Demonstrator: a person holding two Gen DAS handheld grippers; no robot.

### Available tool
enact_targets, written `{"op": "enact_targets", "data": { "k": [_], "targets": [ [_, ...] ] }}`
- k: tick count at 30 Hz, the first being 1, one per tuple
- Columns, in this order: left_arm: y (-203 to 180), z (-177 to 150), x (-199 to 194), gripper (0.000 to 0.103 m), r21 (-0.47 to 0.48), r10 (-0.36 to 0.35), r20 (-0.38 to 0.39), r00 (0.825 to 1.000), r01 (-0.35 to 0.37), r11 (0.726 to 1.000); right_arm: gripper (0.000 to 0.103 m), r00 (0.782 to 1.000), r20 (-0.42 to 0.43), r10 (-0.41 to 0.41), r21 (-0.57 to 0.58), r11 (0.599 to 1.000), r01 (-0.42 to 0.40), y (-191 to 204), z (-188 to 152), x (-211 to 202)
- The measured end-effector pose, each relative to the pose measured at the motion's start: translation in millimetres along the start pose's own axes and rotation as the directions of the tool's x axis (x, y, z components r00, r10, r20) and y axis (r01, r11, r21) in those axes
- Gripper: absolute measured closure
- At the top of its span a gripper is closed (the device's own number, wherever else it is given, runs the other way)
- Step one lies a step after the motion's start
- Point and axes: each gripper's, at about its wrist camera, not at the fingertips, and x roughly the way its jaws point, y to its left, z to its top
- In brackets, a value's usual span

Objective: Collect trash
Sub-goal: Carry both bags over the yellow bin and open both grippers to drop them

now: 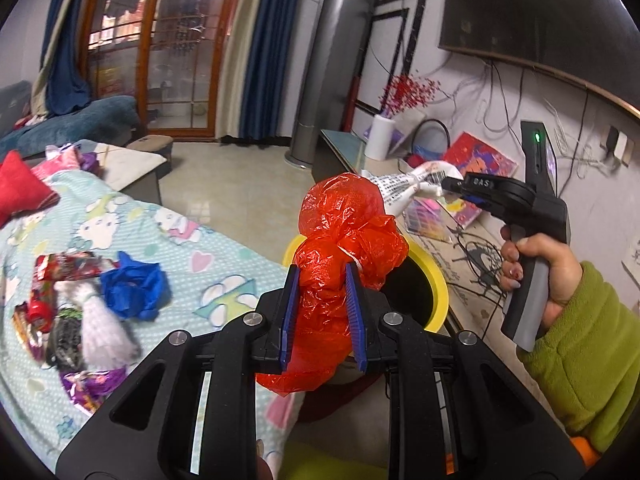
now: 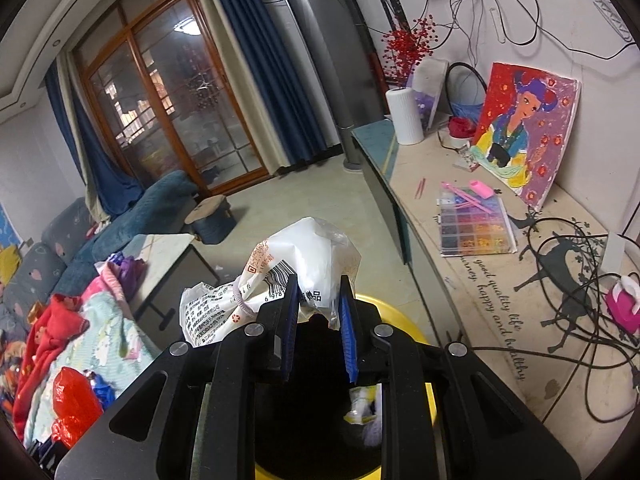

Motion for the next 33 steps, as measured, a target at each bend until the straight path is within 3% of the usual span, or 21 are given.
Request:
{"op": "enact_targets", "data": {
  "k": [12,18,26,33],
  "targets": [
    [-30,-5,47,0.087,0.082,-0.047,-0.094,0.994,0.055,0.995,0.084,0.997,0.001,-0.076,-0.004,0.997,0.076,-24,-3,14],
    [-37,-11,71,0.087,0.063,-0.075,-0.152,0.986,0.085,0.994,0.084,0.996,-0.018,-0.089,0.001,0.996,0.089,-32,-8,23],
    [-38,-12,97,0.086,0.032,-0.083,-0.215,0.973,0.092,0.995,0.081,0.996,-0.060,-0.066,0.012,0.998,0.067,-34,-15,35],
    [-39,-12,110,0.086,0.032,-0.083,-0.221,0.972,0.093,0.995,0.078,0.995,-0.101,-0.028,0.013,0.999,0.029,-30,-21,44]
  ]
}}
